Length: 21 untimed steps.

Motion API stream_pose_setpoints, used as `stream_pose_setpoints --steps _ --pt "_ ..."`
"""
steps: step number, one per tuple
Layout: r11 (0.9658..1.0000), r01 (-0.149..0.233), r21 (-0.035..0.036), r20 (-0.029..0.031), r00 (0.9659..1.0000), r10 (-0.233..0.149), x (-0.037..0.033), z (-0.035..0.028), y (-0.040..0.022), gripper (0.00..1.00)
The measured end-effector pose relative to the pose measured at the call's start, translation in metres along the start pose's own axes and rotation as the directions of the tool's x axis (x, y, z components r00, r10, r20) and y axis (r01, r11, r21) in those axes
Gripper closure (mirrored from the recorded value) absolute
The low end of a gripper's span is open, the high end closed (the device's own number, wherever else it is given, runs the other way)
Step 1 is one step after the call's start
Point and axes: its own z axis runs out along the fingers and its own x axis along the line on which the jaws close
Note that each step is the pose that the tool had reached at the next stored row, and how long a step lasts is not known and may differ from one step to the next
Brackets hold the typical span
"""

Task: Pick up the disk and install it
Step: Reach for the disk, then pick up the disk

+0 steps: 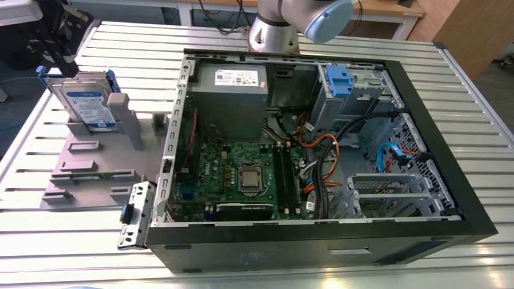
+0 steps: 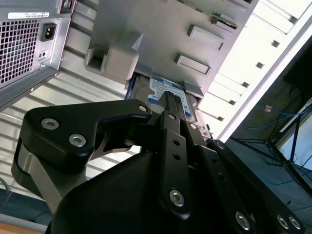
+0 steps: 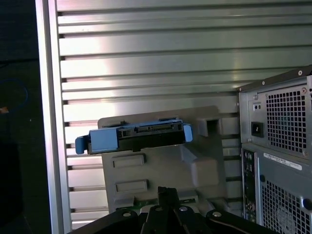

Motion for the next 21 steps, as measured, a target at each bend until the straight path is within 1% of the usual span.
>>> stream_pose_setpoints --steps 14,21 --pt "1.0000 0.000 0.0000 0.0000 1.0000 0.000 0.0123 0.0026 -0.0009 0.89" --pt "1.0000 0.000 0.0001 0.0000 1.0000 0.000 0.0139 0.0035 -0.0010 0.89"
